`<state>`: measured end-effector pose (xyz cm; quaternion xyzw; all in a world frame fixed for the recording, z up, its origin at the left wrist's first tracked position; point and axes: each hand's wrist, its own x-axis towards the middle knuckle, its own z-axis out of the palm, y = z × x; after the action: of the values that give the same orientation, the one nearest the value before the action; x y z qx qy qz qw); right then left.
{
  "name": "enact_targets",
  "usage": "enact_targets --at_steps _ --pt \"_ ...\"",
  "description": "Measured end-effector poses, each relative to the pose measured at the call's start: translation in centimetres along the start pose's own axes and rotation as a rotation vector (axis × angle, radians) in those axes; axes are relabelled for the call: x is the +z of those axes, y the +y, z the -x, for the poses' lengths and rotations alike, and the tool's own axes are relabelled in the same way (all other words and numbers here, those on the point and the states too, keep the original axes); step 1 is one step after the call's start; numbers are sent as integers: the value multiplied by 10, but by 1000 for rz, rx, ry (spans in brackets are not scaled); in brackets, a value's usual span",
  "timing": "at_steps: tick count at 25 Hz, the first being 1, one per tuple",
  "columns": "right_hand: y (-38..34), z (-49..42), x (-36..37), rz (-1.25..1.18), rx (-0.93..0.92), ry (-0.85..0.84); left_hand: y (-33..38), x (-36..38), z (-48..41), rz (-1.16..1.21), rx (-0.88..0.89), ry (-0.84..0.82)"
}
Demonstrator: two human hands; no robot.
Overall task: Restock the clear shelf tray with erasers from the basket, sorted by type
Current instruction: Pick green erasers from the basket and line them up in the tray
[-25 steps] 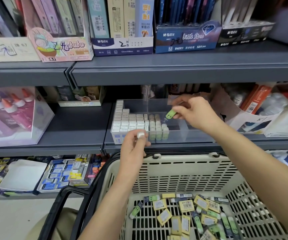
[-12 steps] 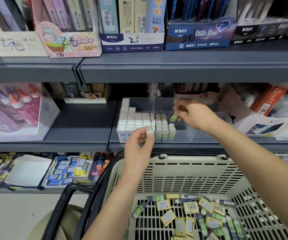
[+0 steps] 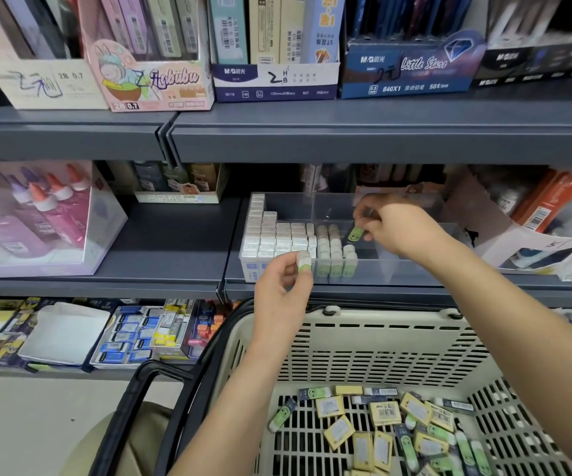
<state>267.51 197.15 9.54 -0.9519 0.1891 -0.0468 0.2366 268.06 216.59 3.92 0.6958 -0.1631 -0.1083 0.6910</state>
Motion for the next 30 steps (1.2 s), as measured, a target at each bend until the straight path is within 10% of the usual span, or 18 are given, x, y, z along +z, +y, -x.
enact_targets --at_steps 11,14,19,30 --pt "2 7 18 148 -20 -93 -1 2 -1 -14 -26 -19" --pt "-12 26 13 -16 -158 90 -2 2 -1 -12 -29 -27" --pt "-25 58 23 -348 -182 -112 -1 5 1 -45 -13 -97" --pt "6 5 0 -287 8 139 -7 -31 -13 -492 103 313"
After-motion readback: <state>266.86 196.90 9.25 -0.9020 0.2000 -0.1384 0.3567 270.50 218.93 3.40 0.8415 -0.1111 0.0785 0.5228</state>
